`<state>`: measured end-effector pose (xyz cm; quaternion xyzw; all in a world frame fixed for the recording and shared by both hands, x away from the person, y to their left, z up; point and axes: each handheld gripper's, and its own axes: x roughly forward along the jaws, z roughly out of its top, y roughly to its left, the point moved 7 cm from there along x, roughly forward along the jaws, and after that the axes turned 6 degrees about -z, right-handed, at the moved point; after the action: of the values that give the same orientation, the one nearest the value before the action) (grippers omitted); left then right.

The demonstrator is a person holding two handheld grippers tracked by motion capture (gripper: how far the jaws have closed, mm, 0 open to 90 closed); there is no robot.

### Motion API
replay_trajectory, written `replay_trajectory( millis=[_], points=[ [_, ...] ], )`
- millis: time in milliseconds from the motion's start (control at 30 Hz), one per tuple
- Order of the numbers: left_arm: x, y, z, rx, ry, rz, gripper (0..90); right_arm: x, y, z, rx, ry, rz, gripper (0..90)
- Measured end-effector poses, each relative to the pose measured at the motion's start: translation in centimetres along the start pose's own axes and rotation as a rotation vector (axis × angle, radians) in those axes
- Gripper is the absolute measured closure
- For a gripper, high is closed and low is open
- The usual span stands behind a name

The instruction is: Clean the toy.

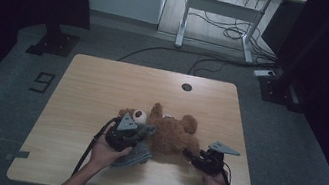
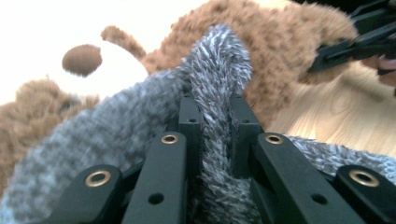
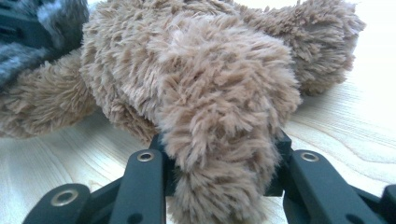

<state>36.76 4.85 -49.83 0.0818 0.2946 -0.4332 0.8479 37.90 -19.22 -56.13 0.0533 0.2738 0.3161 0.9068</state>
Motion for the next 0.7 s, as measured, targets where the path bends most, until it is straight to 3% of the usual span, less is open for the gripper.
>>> replay_trajectory(
  millis=[167,367,467,567,700],
  points=[
    [1.0,-2.4,3.1,0.043,-0.037,-0.044,78.2,0.0,0.0,-0.1,0.002,0.003,-0.001,61.9],
    [4.9,-6.1,6.0,0.101,-0.021,-0.116,78.2,-0.1,0.0,-0.1,0.003,0.002,-0.002,61.9],
    [7.0,-6.9,6.1,0.115,0.007,-0.123,78.2,-0.2,0.0,-0.1,0.001,0.002,-0.003,61.9],
    [8.8,-6.5,5.1,0.122,0.057,-0.104,78.2,-0.2,-0.1,-0.2,0.006,-0.001,-0.002,61.9],
    [8.5,-5.6,4.0,0.049,0.03,-0.163,78.3,-0.2,0.0,-0.3,-0.005,0.011,-0.001,61.9]
  ],
)
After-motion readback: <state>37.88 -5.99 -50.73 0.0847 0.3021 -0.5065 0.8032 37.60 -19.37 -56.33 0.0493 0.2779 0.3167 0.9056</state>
